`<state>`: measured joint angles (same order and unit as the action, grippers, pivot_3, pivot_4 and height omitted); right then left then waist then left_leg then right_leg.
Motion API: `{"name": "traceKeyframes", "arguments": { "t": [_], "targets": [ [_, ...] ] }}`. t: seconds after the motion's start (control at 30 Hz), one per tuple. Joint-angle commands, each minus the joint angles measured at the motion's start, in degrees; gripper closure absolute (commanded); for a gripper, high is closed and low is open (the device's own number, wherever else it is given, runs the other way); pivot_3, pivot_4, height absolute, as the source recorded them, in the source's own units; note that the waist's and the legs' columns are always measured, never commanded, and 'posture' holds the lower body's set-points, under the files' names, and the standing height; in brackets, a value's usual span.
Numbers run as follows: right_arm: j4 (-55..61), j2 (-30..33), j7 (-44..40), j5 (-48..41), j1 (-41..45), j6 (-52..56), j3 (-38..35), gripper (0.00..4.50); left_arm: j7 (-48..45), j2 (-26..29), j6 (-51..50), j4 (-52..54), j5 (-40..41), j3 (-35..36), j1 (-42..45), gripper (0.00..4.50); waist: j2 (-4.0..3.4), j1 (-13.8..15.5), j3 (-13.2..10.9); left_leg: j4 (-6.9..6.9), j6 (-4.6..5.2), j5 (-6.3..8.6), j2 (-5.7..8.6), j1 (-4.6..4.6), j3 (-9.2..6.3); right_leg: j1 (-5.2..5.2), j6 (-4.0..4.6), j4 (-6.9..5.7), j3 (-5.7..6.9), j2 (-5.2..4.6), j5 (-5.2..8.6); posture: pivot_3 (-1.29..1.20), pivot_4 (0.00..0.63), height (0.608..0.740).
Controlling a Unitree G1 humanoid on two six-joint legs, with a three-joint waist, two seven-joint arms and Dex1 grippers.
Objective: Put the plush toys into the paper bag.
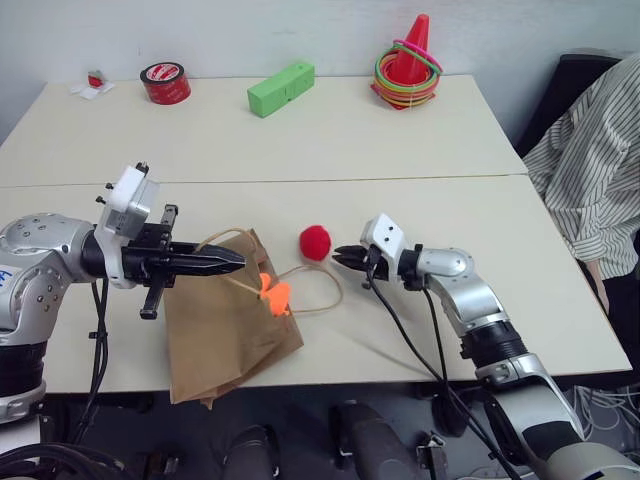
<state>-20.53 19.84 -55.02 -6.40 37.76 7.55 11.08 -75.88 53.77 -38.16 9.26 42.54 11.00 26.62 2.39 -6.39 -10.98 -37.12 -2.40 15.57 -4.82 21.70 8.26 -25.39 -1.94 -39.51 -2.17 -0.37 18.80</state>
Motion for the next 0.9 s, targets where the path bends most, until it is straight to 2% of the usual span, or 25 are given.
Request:
{"name": "traceKeyframes", "arguments": {
  "t": [0.03,0.13,0.2,0.27,0.33,0.4,0.67,0.77,0.9],
  "targets": [
    [3.13,1.38,-2.66,-2.77,0.79,-3.37,-2.44,4.48,0.55,0.38,0.18,1.72,1.41,2.07,0.02,4.50,0.00,0.08,0.00,-0.01,0.00,0.00,0.00,0.00,0.00,0.00,0.00,0.00,0.01,0.00,0.00,0.00,0.150,0.740],
    [5.55,2.27,-4.26,-5.11,1.08,-1.52,-3.41,4.48,0.68,0.30,0.29,1.50,1.51,2.12,0.05,4.50,0.00,0.05,0.00,0.00,0.00,0.00,0.01,0.00,0.00,0.00,0.00,0.01,0.00,-0.01,0.00,0.00,0.150,0.740],
    [5.27,3.79,-4.26,-3.00,1.77,-0.26,-2.07,4.48,0.85,0.25,0.30,1.50,1.59,2.13,-0.02,4.50,0.00,0.04,0.00,0.01,0.00,0.00,0.00,0.00,0.00,0.00,0.00,0.01,0.00,0.00,0.00,0.00,0.150,0.740],
    [5.73,4.83,-5.62,-3.97,2.83,6.55,-1.39,4.48,1.07,0.23,0.32,1.61,1.65,2.23,-0.16,4.50,0.00,0.04,0.00,0.00,0.00,0.00,0.00,0.00,0.00,0.00,0.00,0.00,0.00,-0.01,0.00,0.00,0.150,0.740],
    [6.81,4.81,-6.25,-5.41,3.71,9.80,-1.65,4.13,1.19,0.30,0.33,1.66,1.70,2.40,-0.30,4.50,0.00,0.00,0.00,-0.01,0.00,0.00,0.00,-0.01,0.00,0.00,0.00,0.00,0.00,-0.02,0.00,0.00,0.150,0.740],
    [6.28,3.78,-4.18,-4.57,5.11,9.65,-2.01,3.58,1.29,0.38,0.45,1.57,1.68,2.63,-0.40,4.50,0.00,-0.02,0.00,0.01,0.00,0.00,-0.01,-0.01,0.00,0.00,0.00,0.00,0.00,0.00,0.00,0.00,0.150,0.740],
    [-7.83,-2.43,2.72,3.54,13.94,3.59,2.16,0.71,1.98,-0.25,0.88,1.35,1.46,2.84,-0.46,4.50,0.00,-0.31,0.00,0.03,-0.01,0.00,0.00,-0.03,0.03,-0.01,0.01,0.01,-0.02,0.00,0.00,0.00,0.150,0.740],
    [-13.90,-4.40,3.17,5.80,16.30,3.83,3.84,0.71,2.10,-0.43,1.03,1.18,1.32,2.64,-0.20,4.50,0.00,-0.34,0.00,0.03,-0.01,0.00,0.00,-0.02,0.04,-0.01,0.01,0.02,-0.02,-0.01,0.00,0.00,0.150,0.740],
    [-18.89,-5.73,3.52,7.09,18.61,1.53,3.95,1.74,2.20,-0.75,1.19,0.85,1.05,2.36,0.46,4.50,0.00,-0.25,0.00,0.02,0.01,0.01,0.01,-0.02,0.05,-0.01,0.01,0.02,-0.02,-0.04,0.00,0.00,0.150,0.740]
  ]
}}
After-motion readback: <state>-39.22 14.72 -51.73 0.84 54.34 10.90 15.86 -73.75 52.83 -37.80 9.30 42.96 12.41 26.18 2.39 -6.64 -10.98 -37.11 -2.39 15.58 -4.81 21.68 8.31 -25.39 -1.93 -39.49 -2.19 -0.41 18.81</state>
